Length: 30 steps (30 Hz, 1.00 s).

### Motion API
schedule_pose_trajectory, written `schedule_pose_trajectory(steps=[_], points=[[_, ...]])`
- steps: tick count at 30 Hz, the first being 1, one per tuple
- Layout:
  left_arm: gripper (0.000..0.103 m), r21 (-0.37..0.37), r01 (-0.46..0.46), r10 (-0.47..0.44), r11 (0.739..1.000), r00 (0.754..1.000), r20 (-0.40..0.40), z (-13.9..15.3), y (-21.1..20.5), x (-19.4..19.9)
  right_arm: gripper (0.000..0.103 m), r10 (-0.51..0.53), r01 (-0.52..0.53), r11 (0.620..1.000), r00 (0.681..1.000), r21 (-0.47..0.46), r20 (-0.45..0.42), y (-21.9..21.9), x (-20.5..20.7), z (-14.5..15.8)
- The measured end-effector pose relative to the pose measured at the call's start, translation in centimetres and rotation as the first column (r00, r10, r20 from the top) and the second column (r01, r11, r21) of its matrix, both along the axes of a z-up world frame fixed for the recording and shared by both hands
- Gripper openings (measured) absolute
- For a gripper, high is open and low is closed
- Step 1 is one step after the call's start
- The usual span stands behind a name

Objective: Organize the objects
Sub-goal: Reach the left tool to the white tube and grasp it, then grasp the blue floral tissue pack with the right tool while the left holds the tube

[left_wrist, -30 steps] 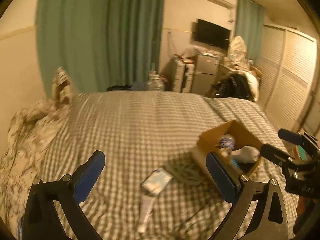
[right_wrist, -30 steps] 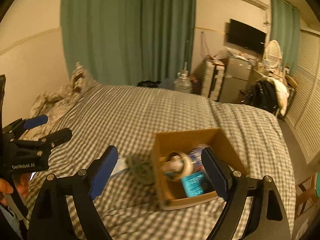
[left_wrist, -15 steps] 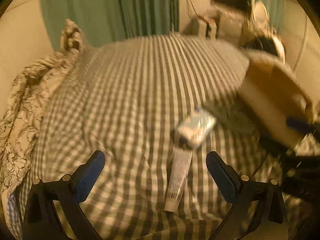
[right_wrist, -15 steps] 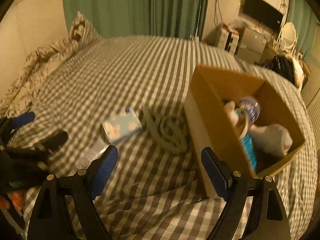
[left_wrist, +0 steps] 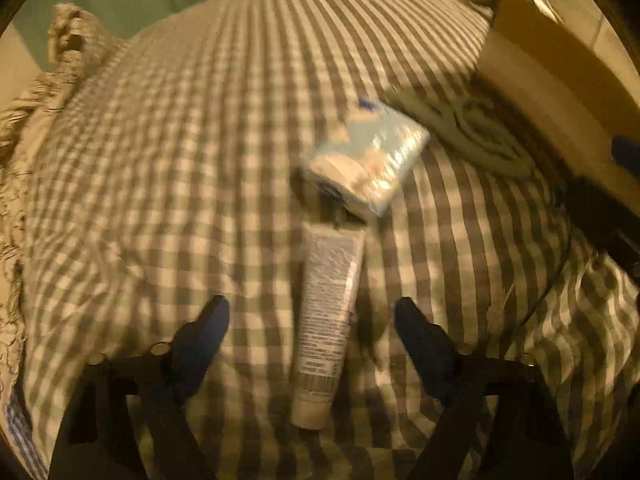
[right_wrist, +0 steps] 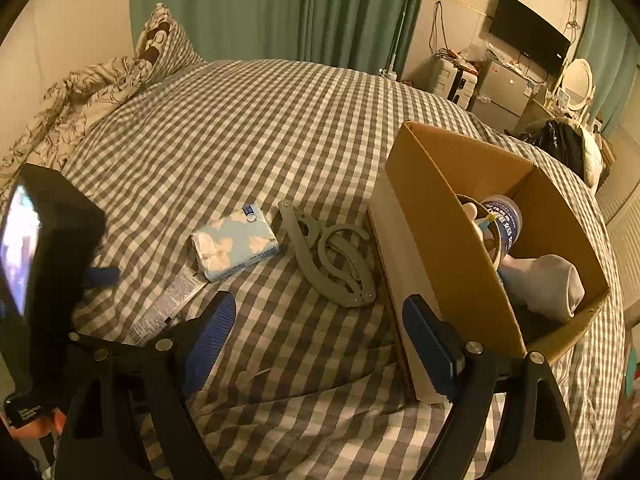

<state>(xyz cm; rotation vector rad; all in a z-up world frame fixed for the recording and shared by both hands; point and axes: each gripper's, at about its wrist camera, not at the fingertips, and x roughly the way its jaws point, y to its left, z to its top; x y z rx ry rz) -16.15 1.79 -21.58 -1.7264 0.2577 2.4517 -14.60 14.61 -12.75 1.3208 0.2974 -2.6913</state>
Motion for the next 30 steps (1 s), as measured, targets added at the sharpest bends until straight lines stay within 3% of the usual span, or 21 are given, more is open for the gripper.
schedule_pose_trajectory(steps=[3,5,7,13,17,20,23,30], points=[[0.066,0.019,0.039,-0.040,0.999,0.998,0.047,-0.9,0.5,-0.1,0.085,0.002,-0.002,1.000,1.000,0.011,0.000,-0.1,0.0,-0.1],[0.043,0.042,0.045,-0.047,0.998,0.998,0.041,-0.7,0.4,0.1,0.085,0.005,-0.004,1.000,1.000,0.012,-0.002,-0.2,0.1,-0.1],[0.028,0.080,0.048,-0.051,0.996,0.998,0.035,-0.4,0.0,0.4,0.085,0.004,-0.004,1.000,1.000,0.009,-0.007,-0.1,0.2,0.0],[0.027,0.171,-0.040,0.062,0.985,0.990,-0.125,3.8,-3.2,2.3,0.085,0.018,-0.017,1.000,0.998,0.009,-0.052,-0.5,1.0,0.8],[0.027,0.174,-0.113,0.150,0.978,0.964,-0.219,6.7,-5.6,2.6,0.085,0.064,-0.065,0.998,0.996,-0.023,-0.058,-1.2,1.1,1.0],[0.027,0.135,-0.158,0.190,0.978,0.943,-0.274,8.2,-7.2,1.6,0.085,0.119,-0.121,0.992,0.992,-0.043,-0.051,-2.4,0.6,0.7],[0.027,0.081,-0.203,0.218,0.976,0.929,-0.298,7.6,-8.3,0.5,0.085,0.185,-0.187,0.981,0.982,-0.059,-0.041,-4.1,-0.7,-0.1],[0.027,0.135,-0.235,0.262,0.963,0.935,-0.238,5.1,-9.6,-1.6,0.085,0.274,-0.273,0.961,0.962,-0.051,0.019,-6.4,-5.4,-3.1]])
